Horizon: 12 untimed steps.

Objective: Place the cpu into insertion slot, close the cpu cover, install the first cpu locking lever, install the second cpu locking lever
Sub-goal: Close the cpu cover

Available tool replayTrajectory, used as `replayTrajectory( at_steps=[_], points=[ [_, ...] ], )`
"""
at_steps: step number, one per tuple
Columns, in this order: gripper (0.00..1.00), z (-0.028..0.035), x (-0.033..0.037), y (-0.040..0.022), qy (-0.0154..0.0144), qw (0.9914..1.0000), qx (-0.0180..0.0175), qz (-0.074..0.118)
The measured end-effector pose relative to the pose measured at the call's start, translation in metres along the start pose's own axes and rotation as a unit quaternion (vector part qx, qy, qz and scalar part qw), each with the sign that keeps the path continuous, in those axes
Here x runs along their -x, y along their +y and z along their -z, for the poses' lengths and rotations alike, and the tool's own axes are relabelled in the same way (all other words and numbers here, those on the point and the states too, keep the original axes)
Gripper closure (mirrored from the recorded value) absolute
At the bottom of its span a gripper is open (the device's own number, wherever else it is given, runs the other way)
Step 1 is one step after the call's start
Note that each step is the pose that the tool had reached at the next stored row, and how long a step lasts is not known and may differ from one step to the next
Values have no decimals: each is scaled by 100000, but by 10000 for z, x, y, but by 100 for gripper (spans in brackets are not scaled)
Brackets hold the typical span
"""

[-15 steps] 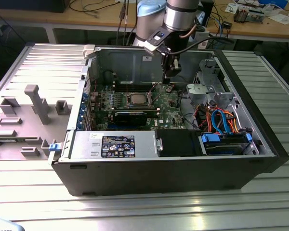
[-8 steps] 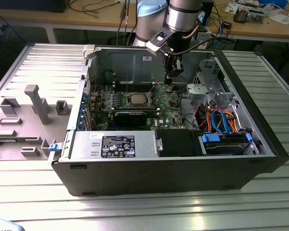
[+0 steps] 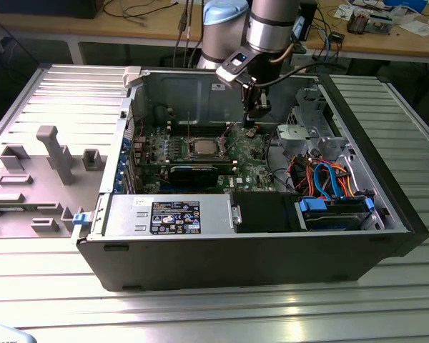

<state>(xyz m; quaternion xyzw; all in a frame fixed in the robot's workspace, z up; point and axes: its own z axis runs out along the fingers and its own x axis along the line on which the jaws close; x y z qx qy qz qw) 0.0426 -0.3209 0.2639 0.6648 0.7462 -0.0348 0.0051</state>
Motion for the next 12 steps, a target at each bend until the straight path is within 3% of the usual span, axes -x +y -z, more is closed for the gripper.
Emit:
replayTrajectory(
  at_steps=[12],
  points=[
    [89, -151, -7, 27, 46, 100000, -215, 8]
  ],
)
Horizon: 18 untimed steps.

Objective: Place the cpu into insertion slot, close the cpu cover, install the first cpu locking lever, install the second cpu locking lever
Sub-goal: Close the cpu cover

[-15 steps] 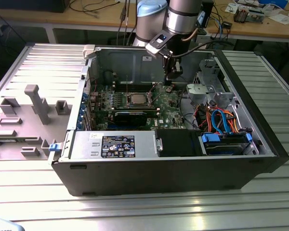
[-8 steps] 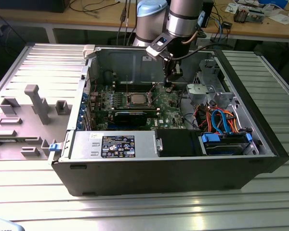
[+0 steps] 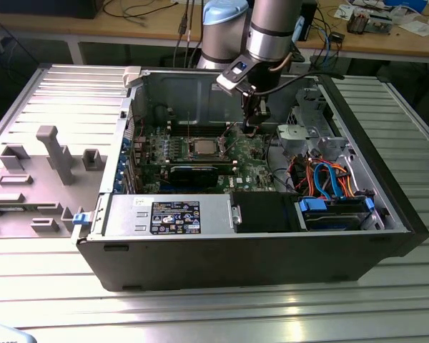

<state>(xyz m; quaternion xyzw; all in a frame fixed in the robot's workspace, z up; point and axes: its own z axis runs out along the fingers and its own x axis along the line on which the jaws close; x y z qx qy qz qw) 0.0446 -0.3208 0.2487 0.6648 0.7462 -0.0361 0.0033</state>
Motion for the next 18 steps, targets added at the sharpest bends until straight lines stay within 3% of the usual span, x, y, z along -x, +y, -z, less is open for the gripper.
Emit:
replayTrajectory(
  at_steps=[2, 9, 18],
  points=[
    [89, -5, 0, -5, 7, 100000, -9, 5],
    [89, -12, -14, -120, 35, 100000, 2, -2],
    [89, -15, -20, -173, 36, 100000, 8, 2]
  ],
)
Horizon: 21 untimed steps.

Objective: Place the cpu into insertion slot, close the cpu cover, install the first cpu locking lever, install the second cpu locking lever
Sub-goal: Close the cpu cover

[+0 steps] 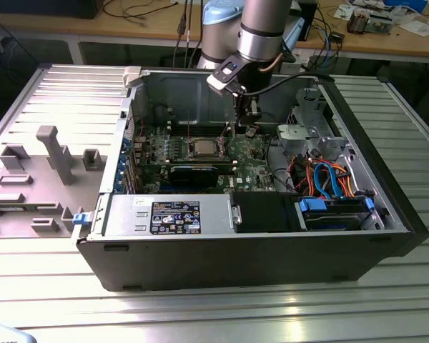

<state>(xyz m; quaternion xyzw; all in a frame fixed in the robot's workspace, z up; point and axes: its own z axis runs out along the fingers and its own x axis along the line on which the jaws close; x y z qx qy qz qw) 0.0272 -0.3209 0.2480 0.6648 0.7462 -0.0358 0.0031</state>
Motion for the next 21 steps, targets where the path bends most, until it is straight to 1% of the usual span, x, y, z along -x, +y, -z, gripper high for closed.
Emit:
replayTrajectory(
  at_steps=[6, 15, 21],
  points=[
    [89, -1, -3, -28, 0, 100000, -3, -2],
    [89, -8, -20, -175, 2, 100000, 1, 0],
    [89, -9, -25, -218, -3, 100000, -3, 0]
  ],
)
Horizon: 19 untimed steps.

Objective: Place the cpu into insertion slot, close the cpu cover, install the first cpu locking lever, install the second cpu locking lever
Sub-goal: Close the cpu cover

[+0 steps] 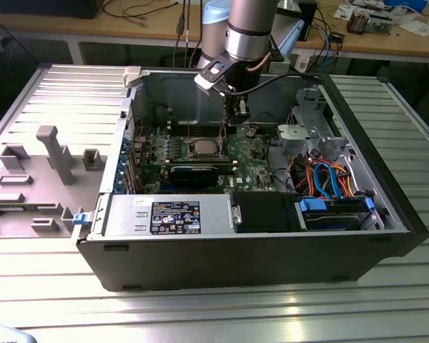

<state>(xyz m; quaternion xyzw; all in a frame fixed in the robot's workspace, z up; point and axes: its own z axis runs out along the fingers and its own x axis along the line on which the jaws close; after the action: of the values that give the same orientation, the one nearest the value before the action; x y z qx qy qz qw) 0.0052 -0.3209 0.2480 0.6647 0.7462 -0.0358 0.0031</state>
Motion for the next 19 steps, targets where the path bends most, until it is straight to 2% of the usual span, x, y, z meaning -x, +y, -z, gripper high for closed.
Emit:
replayTrajectory(
  at_steps=[15, 19],
  points=[
    [89, -7, -14, -120, -2, 100000, 0, -3],
    [89, -16, -20, -169, 3, 100000, 2, -1]
  ],
)
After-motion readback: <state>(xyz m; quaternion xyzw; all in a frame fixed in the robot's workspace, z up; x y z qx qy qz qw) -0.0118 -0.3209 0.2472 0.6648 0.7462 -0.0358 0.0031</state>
